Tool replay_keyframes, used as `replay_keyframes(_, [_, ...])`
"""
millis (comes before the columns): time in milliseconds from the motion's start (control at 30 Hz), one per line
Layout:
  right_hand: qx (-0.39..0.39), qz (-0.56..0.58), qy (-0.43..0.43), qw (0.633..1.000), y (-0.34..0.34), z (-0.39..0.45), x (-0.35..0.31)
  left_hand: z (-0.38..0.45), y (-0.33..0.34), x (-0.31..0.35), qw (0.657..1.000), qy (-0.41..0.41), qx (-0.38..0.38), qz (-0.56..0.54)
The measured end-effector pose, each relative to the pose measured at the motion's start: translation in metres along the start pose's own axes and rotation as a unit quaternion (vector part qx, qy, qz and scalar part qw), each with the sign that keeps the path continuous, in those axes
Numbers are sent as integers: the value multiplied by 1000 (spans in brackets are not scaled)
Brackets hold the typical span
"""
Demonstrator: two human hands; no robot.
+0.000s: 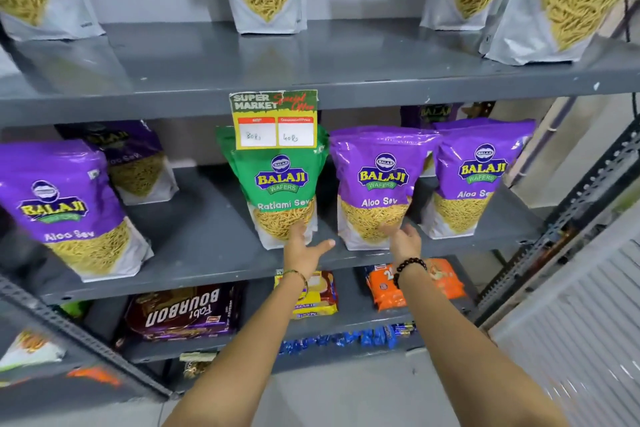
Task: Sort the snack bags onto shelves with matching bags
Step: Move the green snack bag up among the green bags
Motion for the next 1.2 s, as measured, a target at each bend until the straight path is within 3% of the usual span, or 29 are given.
replay_keyframes(167, [35, -6, 26, 999, 24, -11, 31, -7, -44, -15, 997, -13, 73, -2])
replay_keyframes(367, [-88, -46, 56, 993, 85, -20, 42, 11, -79, -9, 994, -20, 105, 6])
replay_keyframes(667, [-218, -211, -35, 952, 151, -11, 9, 43, -92, 5, 996, -33, 71, 40])
replay_keyframes(767, [-222, -255, -50, 940, 155, -13, 7, 43, -93, 8, 996, -31, 69, 52])
replay_keyframes(1200, [-253, -262, -77, 928, 131, -60, 26, -8, -118, 5, 995, -16, 66, 72])
Point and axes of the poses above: each hand's wrist, its own z-axis towards the middle knuckle, its own y-axis out of the palm, x = y × z, the point moved 5 cm from there along z, towards the middle knuckle, and after that the axes turned 8 degrees about y, right-handed, at the moved point
